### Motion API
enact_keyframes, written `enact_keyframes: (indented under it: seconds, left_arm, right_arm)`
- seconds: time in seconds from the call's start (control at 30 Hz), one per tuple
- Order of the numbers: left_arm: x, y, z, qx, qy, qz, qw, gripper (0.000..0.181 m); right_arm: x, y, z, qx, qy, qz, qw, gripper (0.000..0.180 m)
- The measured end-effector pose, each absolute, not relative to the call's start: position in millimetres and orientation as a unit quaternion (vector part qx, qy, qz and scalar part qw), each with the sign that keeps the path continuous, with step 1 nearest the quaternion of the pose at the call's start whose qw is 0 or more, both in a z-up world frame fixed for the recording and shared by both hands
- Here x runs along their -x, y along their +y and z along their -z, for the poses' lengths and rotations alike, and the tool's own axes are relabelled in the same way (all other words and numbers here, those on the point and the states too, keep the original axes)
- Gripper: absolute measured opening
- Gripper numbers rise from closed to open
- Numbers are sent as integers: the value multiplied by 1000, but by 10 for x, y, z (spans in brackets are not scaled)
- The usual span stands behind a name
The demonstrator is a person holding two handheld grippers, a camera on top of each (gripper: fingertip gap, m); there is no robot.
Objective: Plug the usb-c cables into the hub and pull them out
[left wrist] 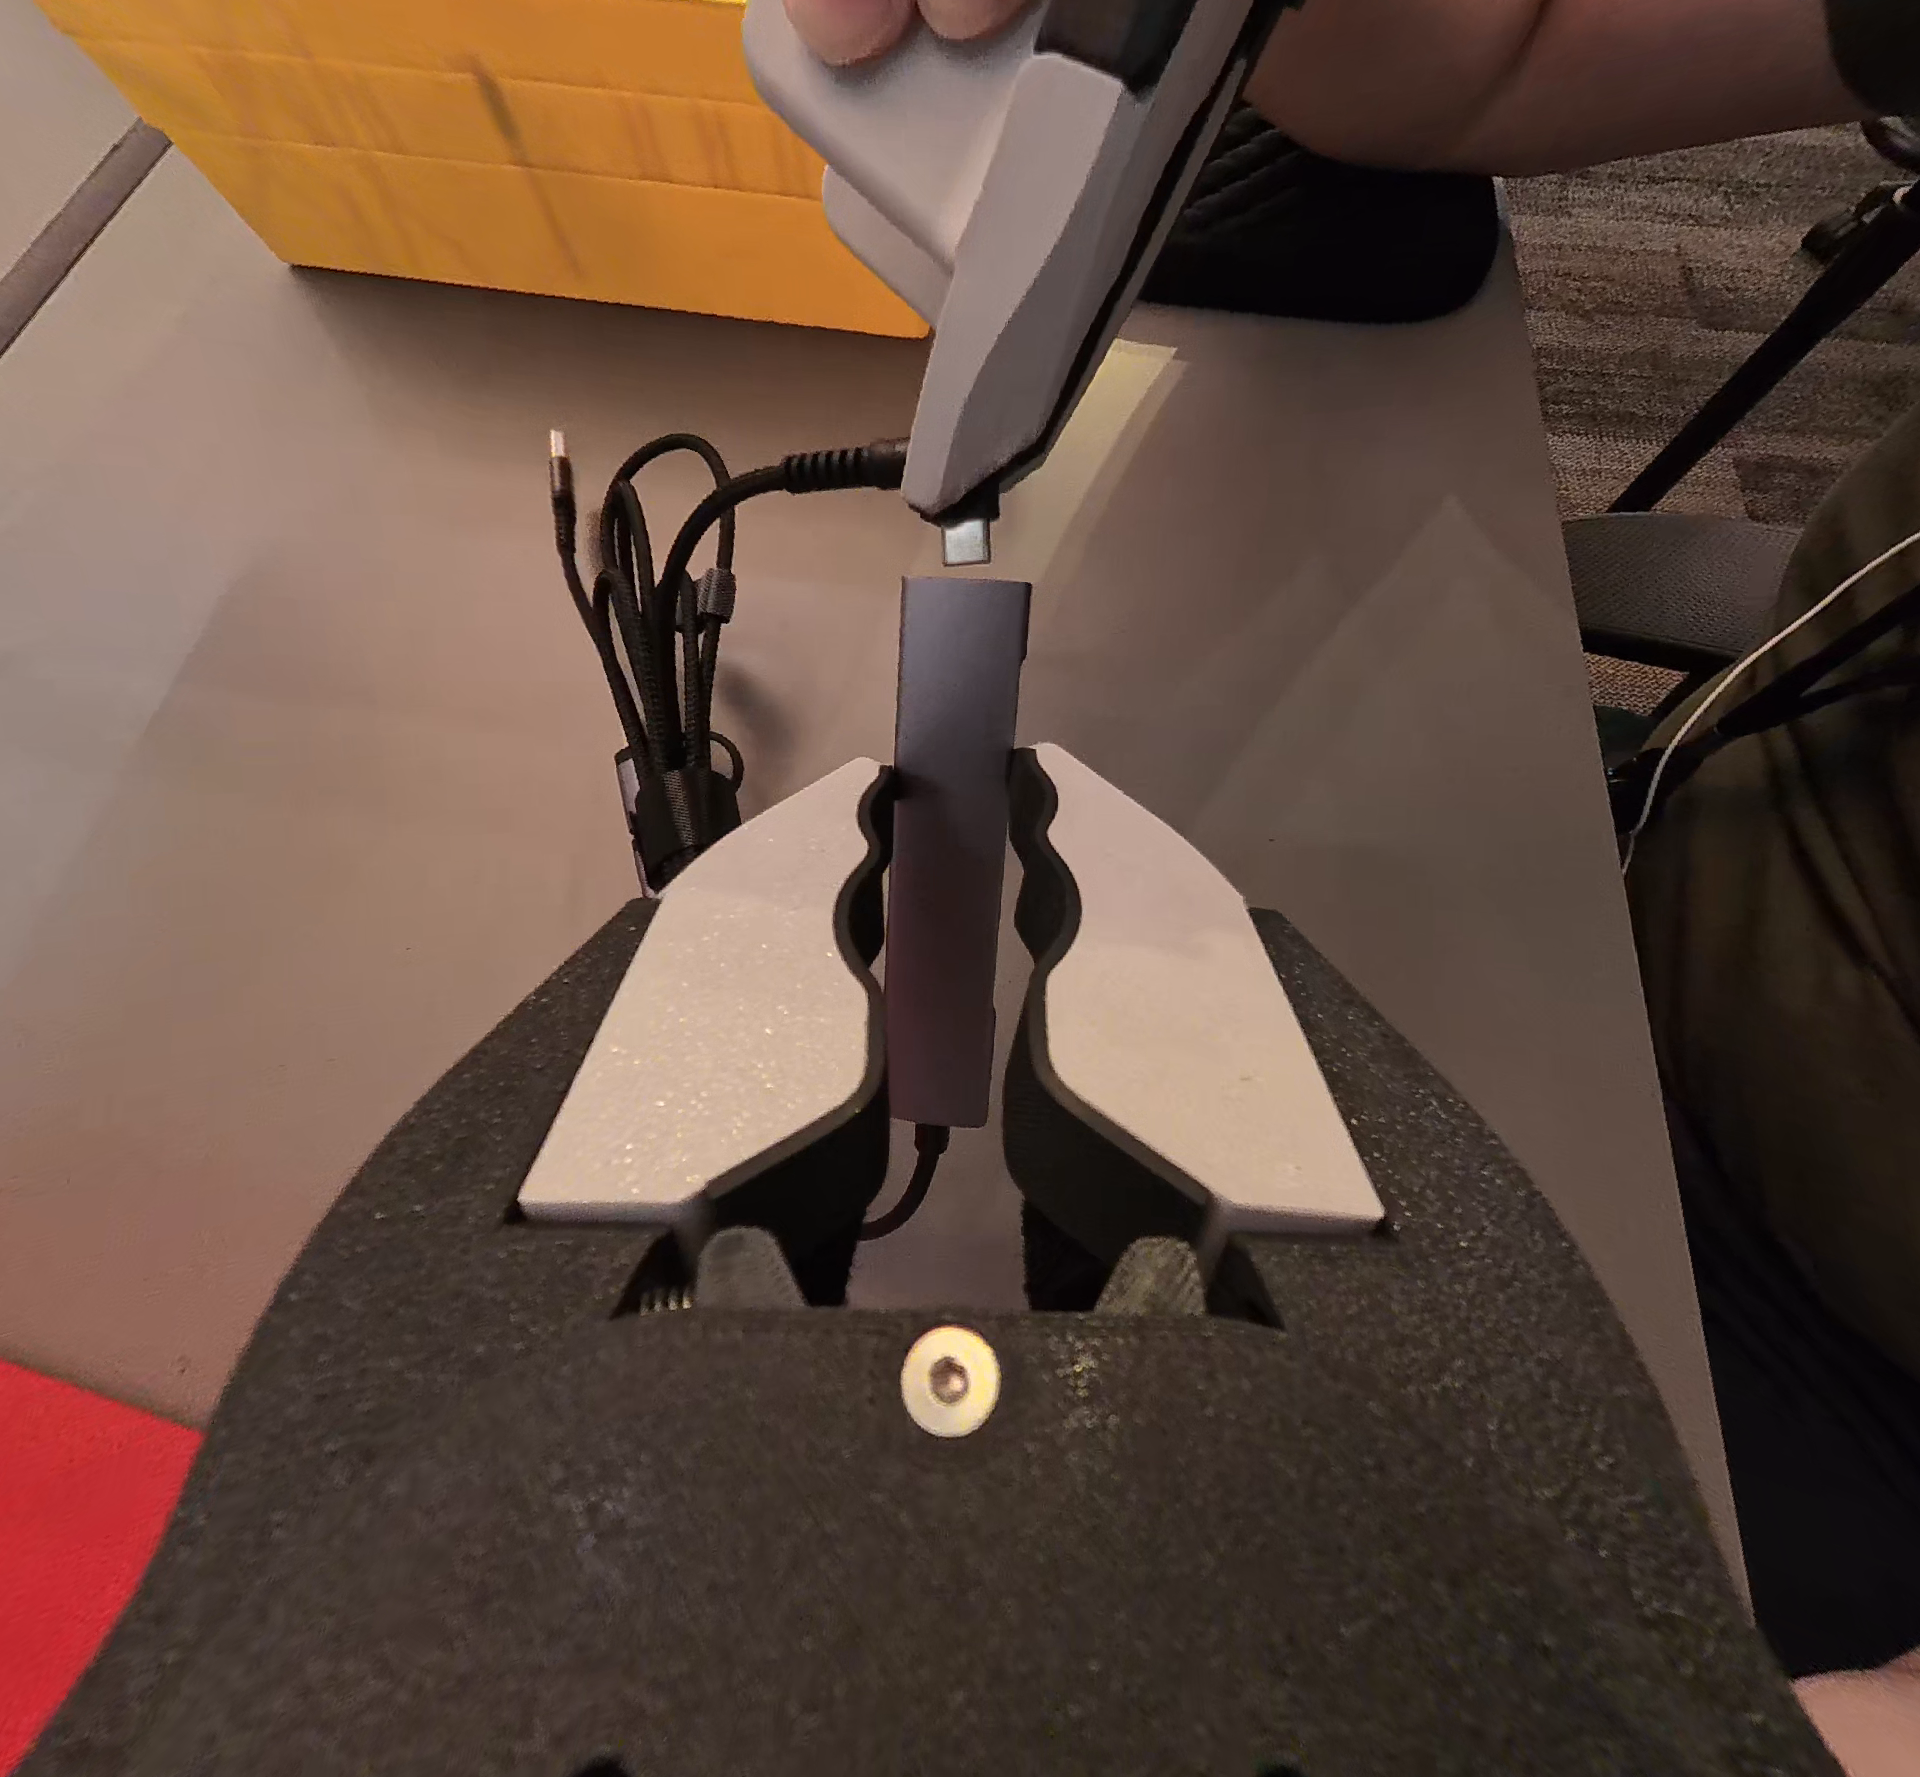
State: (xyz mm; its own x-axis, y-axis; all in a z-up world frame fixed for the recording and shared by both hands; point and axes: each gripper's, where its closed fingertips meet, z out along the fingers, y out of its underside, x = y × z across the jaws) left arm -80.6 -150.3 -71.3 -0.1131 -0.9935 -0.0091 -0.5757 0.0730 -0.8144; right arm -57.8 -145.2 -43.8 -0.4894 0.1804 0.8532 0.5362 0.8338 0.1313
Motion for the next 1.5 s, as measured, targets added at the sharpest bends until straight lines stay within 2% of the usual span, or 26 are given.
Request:
enact_keyframes:
  seconds: [0.77,1.5]
  left_arm:
    - [787,-1508,732,601,655,353,291,21]
    - [711,-1372,791,637,611,376,283,20]
  right_arm:
    - [610,-1453,492,205,-845,232,436,9]
    - [546,-1277,574,275,-832,230,423,9]
